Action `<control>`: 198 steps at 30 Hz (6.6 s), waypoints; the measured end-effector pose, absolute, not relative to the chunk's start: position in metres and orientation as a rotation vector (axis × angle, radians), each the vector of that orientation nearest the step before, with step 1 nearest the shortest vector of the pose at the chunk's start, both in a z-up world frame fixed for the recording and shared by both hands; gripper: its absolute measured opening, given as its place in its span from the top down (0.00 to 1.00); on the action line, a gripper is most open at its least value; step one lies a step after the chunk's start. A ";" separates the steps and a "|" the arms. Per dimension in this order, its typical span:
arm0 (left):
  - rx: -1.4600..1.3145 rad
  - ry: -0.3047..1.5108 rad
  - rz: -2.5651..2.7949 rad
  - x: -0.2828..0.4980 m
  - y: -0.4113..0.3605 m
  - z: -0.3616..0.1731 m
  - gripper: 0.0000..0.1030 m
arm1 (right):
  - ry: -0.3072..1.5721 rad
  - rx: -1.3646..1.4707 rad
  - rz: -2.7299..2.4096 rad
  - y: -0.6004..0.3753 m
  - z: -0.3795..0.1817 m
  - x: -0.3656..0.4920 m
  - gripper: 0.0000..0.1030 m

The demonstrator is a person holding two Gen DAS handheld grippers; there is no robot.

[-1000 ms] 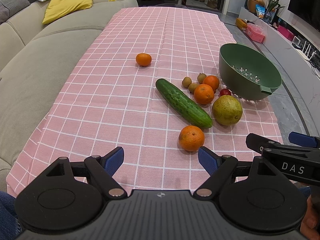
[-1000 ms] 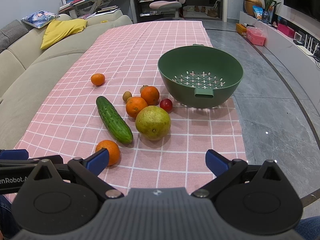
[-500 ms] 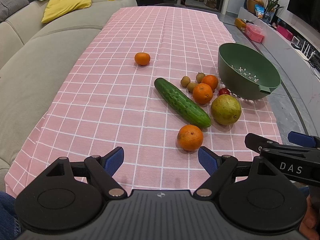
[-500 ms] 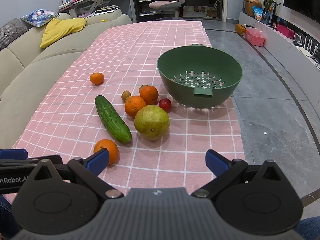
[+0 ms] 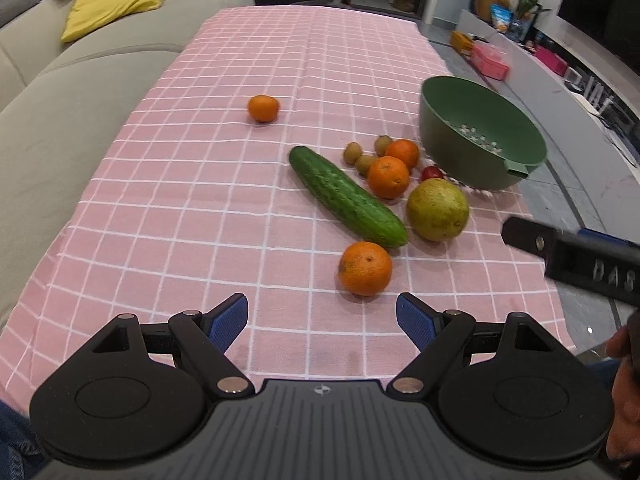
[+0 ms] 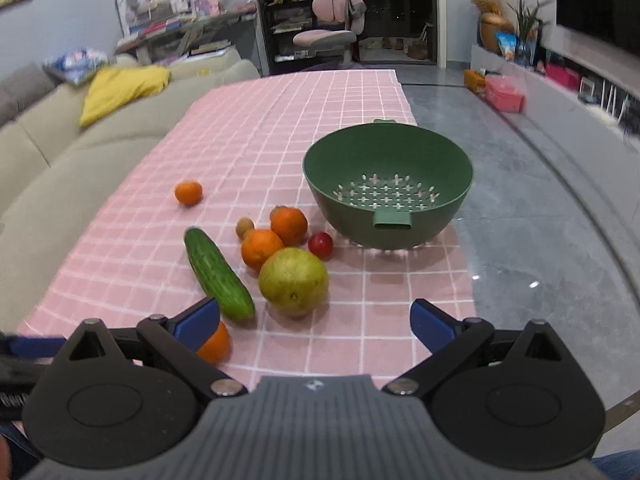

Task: Organize fruits
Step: 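Grasp the orange with the left tool while the right tool grasps the green pomelo, then carry both fruits over the green colander and open both tools to drop them, then move the left tool to the cucumber and grasp it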

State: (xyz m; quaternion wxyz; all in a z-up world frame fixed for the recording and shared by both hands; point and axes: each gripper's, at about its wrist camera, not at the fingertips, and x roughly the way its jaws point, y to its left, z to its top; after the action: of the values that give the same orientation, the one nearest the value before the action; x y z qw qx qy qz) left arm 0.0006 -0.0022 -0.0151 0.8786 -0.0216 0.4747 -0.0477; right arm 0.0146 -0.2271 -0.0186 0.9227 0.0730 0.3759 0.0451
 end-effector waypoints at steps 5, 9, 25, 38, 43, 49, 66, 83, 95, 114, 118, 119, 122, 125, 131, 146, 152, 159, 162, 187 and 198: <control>-0.043 1.011 -0.146 0.006 -0.004 -0.026 0.05 | 0.806 0.213 0.094 -0.232 -0.028 0.026 0.16; -0.061 1.039 -0.162 0.014 -0.002 -0.037 0.05 | 0.828 0.224 0.108 -0.231 -0.037 0.037 0.16; -0.029 1.086 -0.232 0.059 -0.008 -0.070 0.05 | 0.914 0.263 0.135 -0.221 -0.073 0.108 0.16; -0.111 1.071 -0.289 0.072 -0.007 -0.086 0.21 | 0.982 0.298 0.137 -0.215 -0.101 0.135 0.24; -0.089 1.047 -0.317 0.074 -0.013 -0.087 0.35 | 0.984 0.319 0.149 -0.215 -0.104 0.138 0.29; -0.061 1.031 -0.338 0.073 -0.018 -0.088 0.44 | 0.993 0.349 0.176 -0.215 -0.106 0.141 0.38; -0.068 1.016 -0.317 0.070 -0.012 -0.078 0.49 | 0.998 0.368 0.184 -0.218 -0.104 0.135 0.39; -0.014 0.950 -0.375 0.102 -0.028 -0.018 0.49 | 0.885 0.395 0.194 -0.265 -0.026 0.125 0.39; 0.141 0.899 -0.489 0.189 -0.114 -0.001 0.49 | 0.936 0.301 0.170 -0.320 -0.018 0.246 0.39; 0.353 1.031 -0.520 0.228 -0.183 -0.050 0.49 | 1.065 0.187 0.230 -0.318 -0.065 0.265 0.40; 0.386 1.049 -0.516 0.227 -0.187 -0.057 0.49 | 1.079 0.125 0.235 -0.309 -0.068 0.267 0.39; 0.405 1.042 -0.508 0.226 -0.189 -0.058 0.49 | 1.081 0.115 0.237 -0.308 -0.069 0.267 0.39; 0.449 1.028 -0.498 0.225 -0.193 -0.060 0.49 | 1.089 0.109 0.238 -0.307 -0.071 0.269 0.40; 0.457 1.026 -0.499 0.226 -0.194 -0.060 0.49 | 1.096 0.113 0.236 -0.306 -0.075 0.272 0.40; 0.484 1.019 -0.486 0.226 -0.196 -0.061 0.45 | 1.106 0.115 0.233 -0.303 -0.077 0.273 0.39; 0.356 0.971 -0.468 0.221 -0.178 -0.028 0.20 | 0.962 0.146 0.202 -0.309 -0.053 0.266 0.14; 0.167 0.929 -0.403 0.201 -0.135 0.005 0.20 | 0.780 0.195 0.158 -0.326 -0.021 0.245 0.17; -0.019 0.812 -0.323 0.147 -0.068 0.021 0.20 | 0.641 0.127 0.143 -0.312 -0.005 0.193 0.16; -0.047 0.824 -0.270 0.128 -0.047 0.018 0.20 | 0.638 0.126 0.126 -0.303 -0.004 0.169 0.08; -0.161 0.934 -0.223 0.084 -0.013 -0.027 0.22 | 0.803 0.234 0.152 -0.247 -0.048 0.096 0.24; -0.204 1.035 -0.011 0.129 -0.027 -0.067 0.28 | 0.820 0.216 0.182 -0.242 -0.055 0.105 0.28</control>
State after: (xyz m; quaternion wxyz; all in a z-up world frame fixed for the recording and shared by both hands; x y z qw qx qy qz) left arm 0.1295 -0.0271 -0.0672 0.8641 -0.0976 0.4937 -0.0053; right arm 0.1051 -0.2417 -0.0546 0.9074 0.1049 0.3973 0.0881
